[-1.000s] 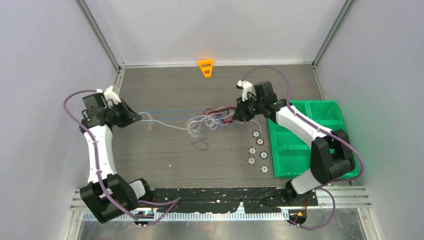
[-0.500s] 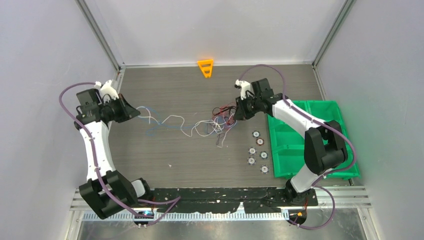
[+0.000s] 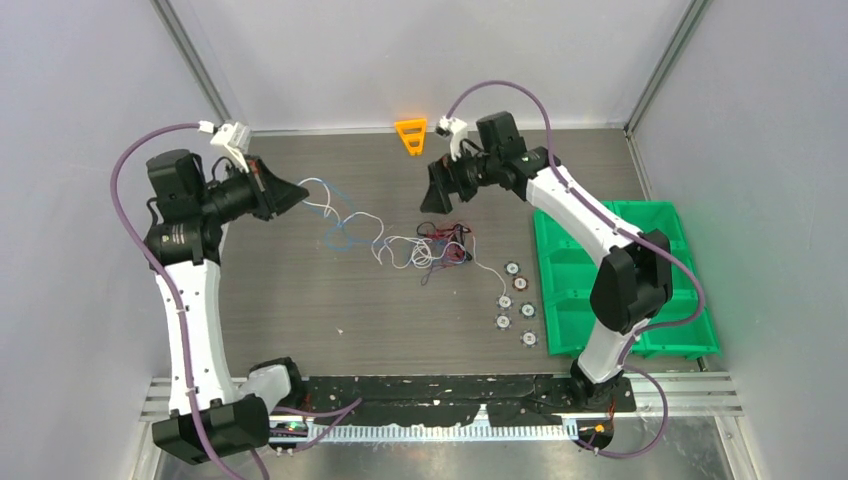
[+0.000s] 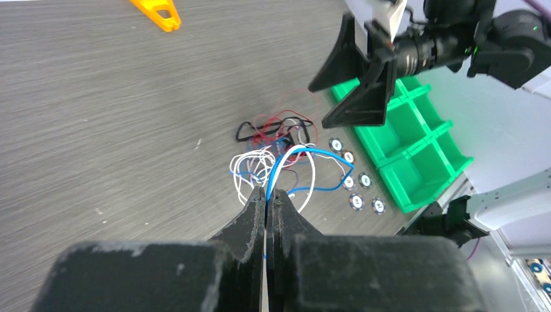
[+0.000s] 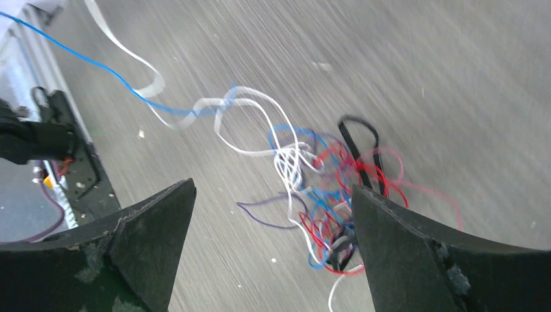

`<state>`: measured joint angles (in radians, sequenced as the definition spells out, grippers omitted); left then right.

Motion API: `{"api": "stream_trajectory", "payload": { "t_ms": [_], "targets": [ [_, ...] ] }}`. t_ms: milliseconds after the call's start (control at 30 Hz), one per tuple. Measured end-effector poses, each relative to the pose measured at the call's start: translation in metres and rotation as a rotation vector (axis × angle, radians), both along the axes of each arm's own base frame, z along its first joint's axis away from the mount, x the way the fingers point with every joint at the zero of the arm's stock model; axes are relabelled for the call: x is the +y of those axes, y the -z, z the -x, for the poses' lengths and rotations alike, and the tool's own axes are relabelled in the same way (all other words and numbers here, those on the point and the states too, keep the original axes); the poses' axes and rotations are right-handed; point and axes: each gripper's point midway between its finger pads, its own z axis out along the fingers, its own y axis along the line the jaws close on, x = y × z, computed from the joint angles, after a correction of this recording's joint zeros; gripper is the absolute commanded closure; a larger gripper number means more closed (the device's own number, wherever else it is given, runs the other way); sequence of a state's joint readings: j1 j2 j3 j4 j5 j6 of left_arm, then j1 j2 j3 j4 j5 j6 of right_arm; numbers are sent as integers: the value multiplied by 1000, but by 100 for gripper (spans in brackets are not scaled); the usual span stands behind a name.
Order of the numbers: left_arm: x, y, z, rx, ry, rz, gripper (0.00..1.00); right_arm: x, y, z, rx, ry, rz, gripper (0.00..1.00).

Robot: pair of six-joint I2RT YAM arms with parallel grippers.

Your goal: Untangle the cables

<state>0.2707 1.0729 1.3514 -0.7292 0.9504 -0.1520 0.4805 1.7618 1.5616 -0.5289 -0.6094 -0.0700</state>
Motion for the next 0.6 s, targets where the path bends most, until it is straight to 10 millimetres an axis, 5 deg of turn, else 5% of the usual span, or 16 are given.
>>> {"api": "stream_trajectory", "payload": {
  "t_ms": [200,300,500,600],
  "targets": [
    [-23,6,5,21,48,9,100,53,-99,36,-130,-166,-190,0],
    [-32,13,7,44,69,13,100,74,-127,64,-150,-250,-256,3],
    [-43,24,8,83,86,17,100,98,-127,94,-123,-322,-266,15],
    [-47,25,9,86,97,15,100,106,-118,96,-110,-320,-249,31]
  ]
}}
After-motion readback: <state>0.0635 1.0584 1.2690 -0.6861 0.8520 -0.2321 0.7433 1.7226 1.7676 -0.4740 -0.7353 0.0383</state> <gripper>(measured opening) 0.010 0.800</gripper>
